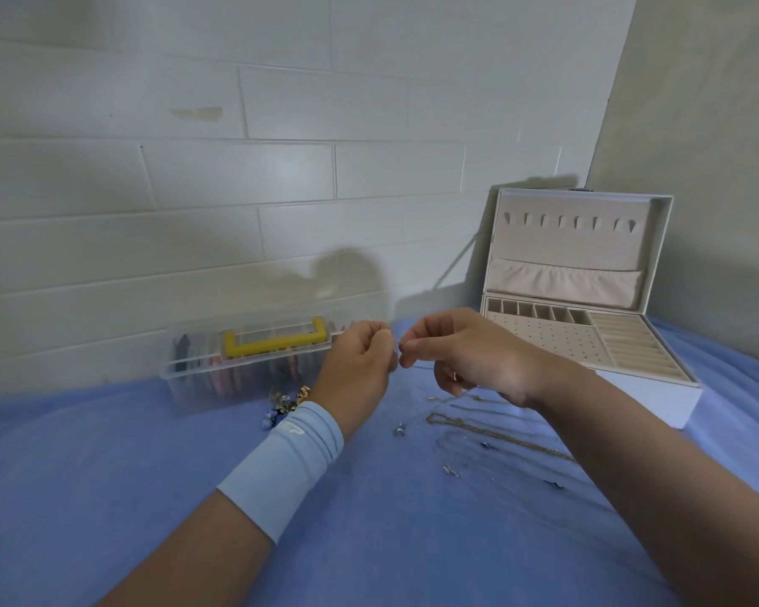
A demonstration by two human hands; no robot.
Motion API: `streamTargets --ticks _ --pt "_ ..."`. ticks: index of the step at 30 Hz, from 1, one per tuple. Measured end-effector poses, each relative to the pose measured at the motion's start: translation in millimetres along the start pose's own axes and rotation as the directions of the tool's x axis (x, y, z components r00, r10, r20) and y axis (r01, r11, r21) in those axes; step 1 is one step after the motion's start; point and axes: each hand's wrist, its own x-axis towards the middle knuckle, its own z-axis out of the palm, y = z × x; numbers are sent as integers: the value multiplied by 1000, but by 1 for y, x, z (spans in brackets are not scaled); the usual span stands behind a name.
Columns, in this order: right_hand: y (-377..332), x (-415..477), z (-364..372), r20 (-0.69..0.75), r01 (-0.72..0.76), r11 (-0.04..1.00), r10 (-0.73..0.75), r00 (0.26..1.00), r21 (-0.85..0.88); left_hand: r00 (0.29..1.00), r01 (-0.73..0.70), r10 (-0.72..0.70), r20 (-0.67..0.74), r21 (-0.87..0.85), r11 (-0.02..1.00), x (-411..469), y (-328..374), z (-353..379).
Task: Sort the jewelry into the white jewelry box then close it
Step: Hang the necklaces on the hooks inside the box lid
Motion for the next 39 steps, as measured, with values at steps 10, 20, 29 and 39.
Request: streamTargets --ticks 10,20,29,39 --pt "-4 -4 1 -90 105 918 -150 985 -383 999 10 -8 40 -50 999 -3 6 -2" --pt "-9 -7 -10 -37 137 957 -151 988 -257 962 -271 271 20 130 954 -6 7 -2" --pt "-8 -6 -19 10 157 921 -164 986 -357 962 -271 262 80 140 952 -4 9 -7" --pt "-2 -4 -29 -32 201 970 -207 978 -134 993 -43 61 105 -167 985 -7 14 -4"
